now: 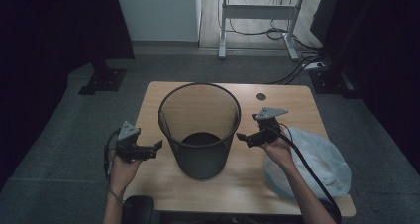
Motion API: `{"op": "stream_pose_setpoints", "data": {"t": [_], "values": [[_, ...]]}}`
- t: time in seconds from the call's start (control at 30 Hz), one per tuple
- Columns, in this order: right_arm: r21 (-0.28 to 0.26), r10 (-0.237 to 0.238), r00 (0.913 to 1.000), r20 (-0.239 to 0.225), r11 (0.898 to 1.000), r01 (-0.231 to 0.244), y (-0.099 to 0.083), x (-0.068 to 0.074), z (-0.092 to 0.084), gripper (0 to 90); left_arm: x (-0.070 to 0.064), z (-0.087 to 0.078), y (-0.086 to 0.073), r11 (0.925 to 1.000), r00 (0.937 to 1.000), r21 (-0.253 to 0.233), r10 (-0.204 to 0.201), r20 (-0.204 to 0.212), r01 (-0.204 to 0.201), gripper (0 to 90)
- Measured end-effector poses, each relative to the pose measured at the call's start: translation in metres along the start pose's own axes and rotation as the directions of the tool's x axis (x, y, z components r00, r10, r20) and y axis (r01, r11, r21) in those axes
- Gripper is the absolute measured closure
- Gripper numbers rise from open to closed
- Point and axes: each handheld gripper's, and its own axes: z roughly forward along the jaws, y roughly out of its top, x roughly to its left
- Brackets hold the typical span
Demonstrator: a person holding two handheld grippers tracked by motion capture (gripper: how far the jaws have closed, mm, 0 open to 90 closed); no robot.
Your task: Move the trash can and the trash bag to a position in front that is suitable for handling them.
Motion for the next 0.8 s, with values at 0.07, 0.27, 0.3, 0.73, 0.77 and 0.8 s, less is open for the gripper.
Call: {"op": "stream_pose_setpoints", "data": {"t": [0.07,0.27,0.3,0.73,0.77,0.8], "values": [[-0.02,0.049,0.998,0.038,0.999,-0.049,0.001,-0.008,0.006,0.0,0.005,0.01,0.004,0.9995,0.9989,0.002,-0.032,-0.034,0.032,0.0],[-0.056,0.12,0.9909,0.06,0.992,-0.117,0.003,-0.013,0.021,0.0,-0.002,0.037,0.016,0.9991,0.9984,-0.001,-0.043,-0.036,0.043,0.0],[-0.051,0.12,0.9914,0.053,0.992,-0.117,0.003,-0.012,0.023,0.0,-0.004,0.038,0.017,0.9991,0.9987,-0.007,-0.042,-0.03,0.042,0.0],[-0.006,0.041,0.9963,0.075,0.999,-0.041,-0.003,0.002,-0.001,0.6,-0.031,0.028,0.013,0.9999,1.0,-0.011,0.005,0.004,-0.005,1.5],[-0.005,0.038,0.9963,0.078,0.999,-0.038,-0.005,0.003,-0.005,0.6,-0.034,0.027,0.012,0.9999,0.9999,-0.012,0.006,0.01,-0.006,1.5],[-0.007,0.038,0.9961,0.08,0.999,-0.038,-0.007,0.005,-0.009,0.6,-0.038,0.026,0.011,0.9999,0.9998,-0.013,0.009,0.016,-0.008,1.5]]}}
